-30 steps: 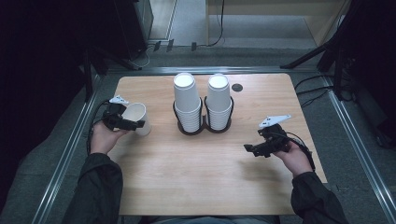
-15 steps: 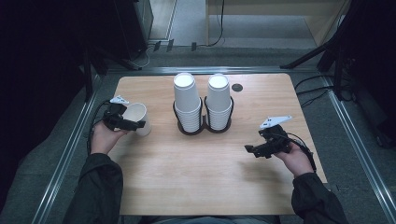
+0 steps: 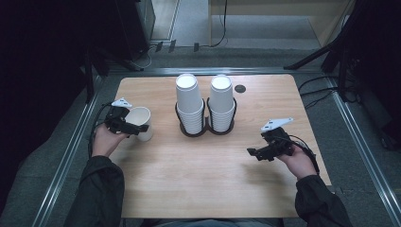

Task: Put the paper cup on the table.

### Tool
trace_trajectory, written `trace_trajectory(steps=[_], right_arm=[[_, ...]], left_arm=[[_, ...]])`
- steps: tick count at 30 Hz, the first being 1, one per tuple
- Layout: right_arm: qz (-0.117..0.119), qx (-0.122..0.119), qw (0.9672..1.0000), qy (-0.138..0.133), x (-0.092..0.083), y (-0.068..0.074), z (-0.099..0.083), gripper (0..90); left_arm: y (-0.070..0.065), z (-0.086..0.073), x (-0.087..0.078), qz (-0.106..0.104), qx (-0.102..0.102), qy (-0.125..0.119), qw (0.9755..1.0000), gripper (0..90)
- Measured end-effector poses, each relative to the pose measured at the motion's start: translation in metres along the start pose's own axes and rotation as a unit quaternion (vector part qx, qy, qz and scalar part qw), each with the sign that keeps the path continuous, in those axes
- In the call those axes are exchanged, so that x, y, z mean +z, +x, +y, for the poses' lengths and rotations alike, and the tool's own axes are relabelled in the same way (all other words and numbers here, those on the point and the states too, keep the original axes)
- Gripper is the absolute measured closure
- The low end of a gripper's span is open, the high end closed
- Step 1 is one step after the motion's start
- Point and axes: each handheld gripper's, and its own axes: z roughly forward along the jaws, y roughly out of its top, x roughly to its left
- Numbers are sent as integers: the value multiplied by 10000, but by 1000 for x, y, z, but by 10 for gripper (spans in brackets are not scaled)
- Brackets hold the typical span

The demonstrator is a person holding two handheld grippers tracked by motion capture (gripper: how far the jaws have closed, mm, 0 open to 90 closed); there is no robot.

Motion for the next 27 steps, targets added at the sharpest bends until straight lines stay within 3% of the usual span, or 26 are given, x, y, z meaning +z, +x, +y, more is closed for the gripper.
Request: trace_trajectory(steps=[9,17,20,27], right_arm=[[15,-33,10000,6,1,1,0,147],[2,-63,10000,-18,1,1,1,147],[1,-63,10000,-30,1,1,1,147],[13,-120,9999,15,2,3,2,147]], left_arm=[[0,1,-1,98,-55,-25,9999,0],[-1,3,-6,69,-98,-120,9999,0],[-1,6,-9,156,-192,-63,9997,0],[-2,11,-19,137,-357,-119,9992,0]])
